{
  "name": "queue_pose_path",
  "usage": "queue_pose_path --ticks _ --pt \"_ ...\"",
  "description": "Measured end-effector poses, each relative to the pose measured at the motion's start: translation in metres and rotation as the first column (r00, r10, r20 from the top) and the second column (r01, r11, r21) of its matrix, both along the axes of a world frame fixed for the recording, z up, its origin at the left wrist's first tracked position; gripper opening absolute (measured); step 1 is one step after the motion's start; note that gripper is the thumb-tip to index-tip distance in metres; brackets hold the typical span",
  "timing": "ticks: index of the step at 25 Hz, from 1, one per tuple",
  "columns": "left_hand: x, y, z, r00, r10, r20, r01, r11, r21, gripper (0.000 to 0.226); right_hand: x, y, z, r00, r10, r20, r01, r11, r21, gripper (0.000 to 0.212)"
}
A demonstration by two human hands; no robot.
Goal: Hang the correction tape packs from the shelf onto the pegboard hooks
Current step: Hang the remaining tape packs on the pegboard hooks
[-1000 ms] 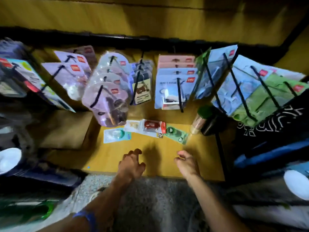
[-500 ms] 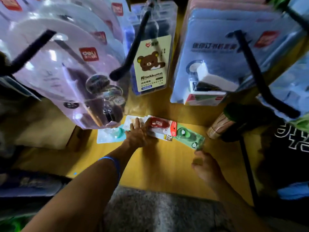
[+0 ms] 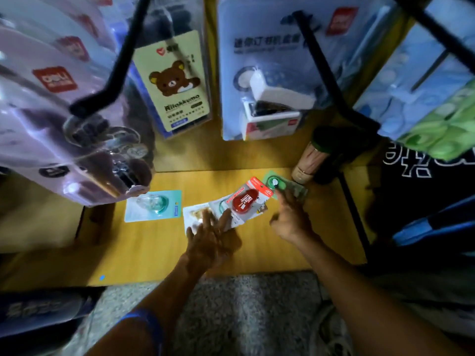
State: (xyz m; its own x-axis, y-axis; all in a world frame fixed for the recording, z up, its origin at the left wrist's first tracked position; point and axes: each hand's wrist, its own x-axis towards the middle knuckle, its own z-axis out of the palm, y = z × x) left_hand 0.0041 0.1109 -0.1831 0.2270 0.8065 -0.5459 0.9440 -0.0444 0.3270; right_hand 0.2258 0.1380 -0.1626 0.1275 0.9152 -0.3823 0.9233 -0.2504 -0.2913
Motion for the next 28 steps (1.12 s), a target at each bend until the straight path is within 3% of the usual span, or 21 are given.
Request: queue_pose_path --ticks 3,6,8,11,16,20,24,26,28 --pt "0.013 -0.039 0.008 0.996 0.019 -0.089 -0.011 0.996 0.092 0.096 0.008 0.009 0.002 0.999 -0.017 0.038 0.019 0.999 -0.038 0.095" --pt "0.02 -0.038 0.013 0.979 0.05 -0.2 0.008 0.961 0.276 0.082 0.016 0.014 0.006 0.994 -0.058 -0.09 0.048 0.992 -0.113 0.104" --pt "0.022 -0.029 0.008 0.992 0.051 -0.118 -0.02 0.969 0.248 0.081 0.019 0.01 0.007 0.995 -0.03 -0.099 0.012 0.983 -0.183 0.105" --pt "0.019 -0.027 -0.007 0.998 0.055 0.018 -0.056 0.989 0.133 0.082 0.022 -0.012 -0.002 0.999 0.031 0.044 -0.021 0.978 -0.208 0.1" --pt "0.017 -0.05 -0.006 0.984 0.148 0.101 -0.165 0.969 0.183 0.082 0.012 -0.031 -0.005 0.983 -0.046 0.179 0.042 0.999 0.025 0.071" --pt "0.021 -0.061 -0.005 0.937 0.278 0.212 -0.325 0.917 0.231 0.069 0.021 -0.03 -0.01 0.98 -0.068 0.188 0.089 0.99 -0.106 0.075" --pt "0.02 -0.066 -0.009 0.881 0.365 0.302 -0.443 0.86 0.254 0.047 0.022 -0.045 -0.018 0.973 -0.096 0.208 0.082 0.994 0.073 0.041" --pt "0.022 -0.063 -0.009 0.819 0.46 0.344 -0.54 0.819 0.191 0.038 0.015 -0.053 -0.024 0.973 -0.193 0.126 0.177 0.975 0.134 0.047" --pt "0.019 -0.057 -0.009 0.739 0.566 0.366 -0.634 0.768 0.092 0.044 0.009 -0.056 -0.029 0.968 -0.232 0.098 0.214 0.963 0.165 0.056"
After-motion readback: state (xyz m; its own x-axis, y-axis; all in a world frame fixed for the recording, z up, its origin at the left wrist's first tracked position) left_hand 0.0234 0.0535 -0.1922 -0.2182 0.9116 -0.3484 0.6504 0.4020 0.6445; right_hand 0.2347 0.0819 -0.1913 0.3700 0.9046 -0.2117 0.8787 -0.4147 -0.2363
